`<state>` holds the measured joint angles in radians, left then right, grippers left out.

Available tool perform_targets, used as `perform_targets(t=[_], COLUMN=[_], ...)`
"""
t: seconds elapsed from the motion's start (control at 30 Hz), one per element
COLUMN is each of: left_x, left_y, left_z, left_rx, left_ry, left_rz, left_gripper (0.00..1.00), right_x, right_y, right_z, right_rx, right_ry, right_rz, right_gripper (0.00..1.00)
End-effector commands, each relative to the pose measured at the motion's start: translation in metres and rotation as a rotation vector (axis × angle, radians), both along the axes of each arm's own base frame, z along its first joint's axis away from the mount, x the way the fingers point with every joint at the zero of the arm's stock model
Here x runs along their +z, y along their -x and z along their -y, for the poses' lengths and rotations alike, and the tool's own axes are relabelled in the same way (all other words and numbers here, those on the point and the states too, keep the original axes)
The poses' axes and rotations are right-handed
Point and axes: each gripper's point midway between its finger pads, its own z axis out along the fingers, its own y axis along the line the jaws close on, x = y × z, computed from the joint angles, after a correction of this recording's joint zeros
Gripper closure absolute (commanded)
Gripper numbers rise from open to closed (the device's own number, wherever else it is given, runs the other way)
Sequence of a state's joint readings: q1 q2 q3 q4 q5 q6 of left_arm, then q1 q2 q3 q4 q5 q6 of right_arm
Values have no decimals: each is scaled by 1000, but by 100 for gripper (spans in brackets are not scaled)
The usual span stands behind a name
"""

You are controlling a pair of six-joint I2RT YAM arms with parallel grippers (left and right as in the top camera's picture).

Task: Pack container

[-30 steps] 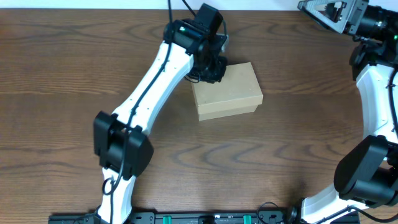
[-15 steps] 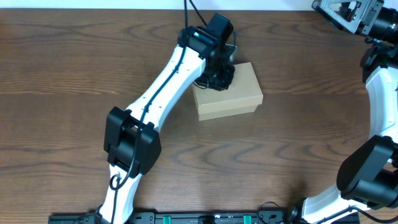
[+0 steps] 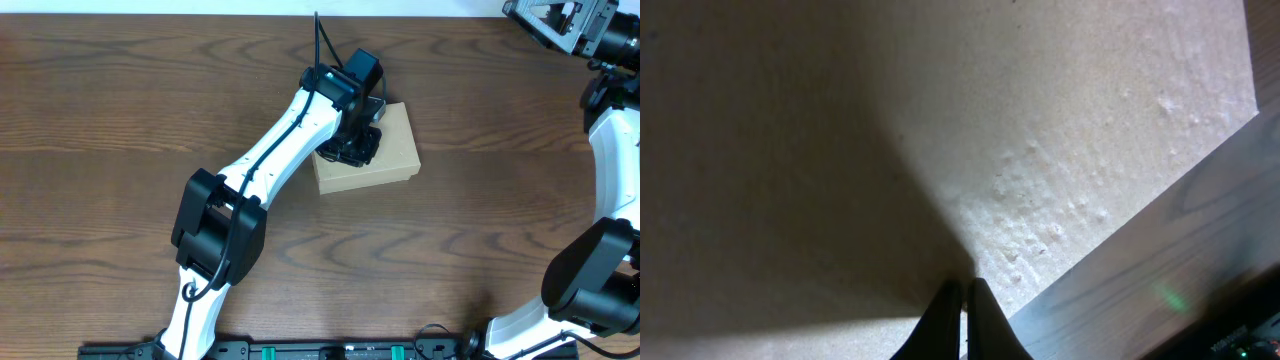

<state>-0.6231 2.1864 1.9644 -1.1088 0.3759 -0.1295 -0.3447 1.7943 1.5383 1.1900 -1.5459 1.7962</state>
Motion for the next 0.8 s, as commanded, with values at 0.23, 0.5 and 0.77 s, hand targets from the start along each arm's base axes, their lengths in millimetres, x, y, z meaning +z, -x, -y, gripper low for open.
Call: perform_targets(t=[0.23,0.5,0.77], left_x=[1,127,298], left_y=[-4,-65,-34], left_z=[-6,-62,-168], left_rx=[11,176,421], left_ry=[-11,-90,-97], left_rz=[8,427,819], left_gripper=[94,94,94], right_x=[4,3,3], right_y=[3,2,1], right_z=[2,7,20], right_rx=[-2,-12,-45], right_ry=[22,17,12], right_rz=[34,19,6], right_gripper=[1,1,1])
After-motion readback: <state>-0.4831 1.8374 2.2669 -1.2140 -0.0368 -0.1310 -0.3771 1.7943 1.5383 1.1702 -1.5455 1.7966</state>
